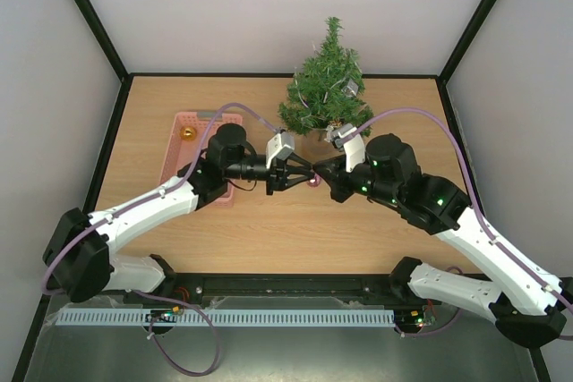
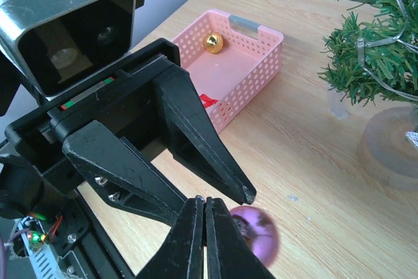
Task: Decorate the small christmas tree
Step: Hang the decoration item on the Christmas tree.
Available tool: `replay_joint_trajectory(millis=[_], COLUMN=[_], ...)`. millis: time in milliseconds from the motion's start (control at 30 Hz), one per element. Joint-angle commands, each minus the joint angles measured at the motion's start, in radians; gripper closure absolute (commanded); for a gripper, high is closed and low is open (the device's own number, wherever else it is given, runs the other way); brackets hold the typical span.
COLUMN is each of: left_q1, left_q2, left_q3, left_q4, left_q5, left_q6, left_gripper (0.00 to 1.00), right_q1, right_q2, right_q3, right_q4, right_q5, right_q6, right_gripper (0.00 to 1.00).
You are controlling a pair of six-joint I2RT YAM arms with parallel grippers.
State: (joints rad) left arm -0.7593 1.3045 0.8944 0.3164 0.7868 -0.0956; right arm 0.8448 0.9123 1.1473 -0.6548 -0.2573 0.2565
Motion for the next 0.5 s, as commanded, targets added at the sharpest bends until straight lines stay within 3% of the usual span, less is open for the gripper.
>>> replay_joint_trajectory(millis=[0,167,267,467], left_q1=[-0.010,-0.017,-0.018,-0.020], left_q2=[0.016,0.008,0.001,-0.026], left_q3=[0.043,0.046,0.046,0.035], left_q4=[0.034,0.027,0.011,-0.002], left_q5=[0.025,0.012,0.002,-0.024], left_q6=[0.012,0.015,0.027,0.047], left_gripper=[0.73,0.75,0.85,0.91], right_q1=[0.004,0.003,0.003,0.004], right_q2=[-0.016,-0.015,-0.016,-0.020], right_q3=[-0.018,-0.021,-0.024,-0.030], right_q4=[0.039,0.045,0.045,0.042], right_q5=[-0.009,-0.009,-0.004,0.007], right_q6=[0.015,0.016,0.015,0.012], right_gripper=[0.98,0.98,0.98,0.98])
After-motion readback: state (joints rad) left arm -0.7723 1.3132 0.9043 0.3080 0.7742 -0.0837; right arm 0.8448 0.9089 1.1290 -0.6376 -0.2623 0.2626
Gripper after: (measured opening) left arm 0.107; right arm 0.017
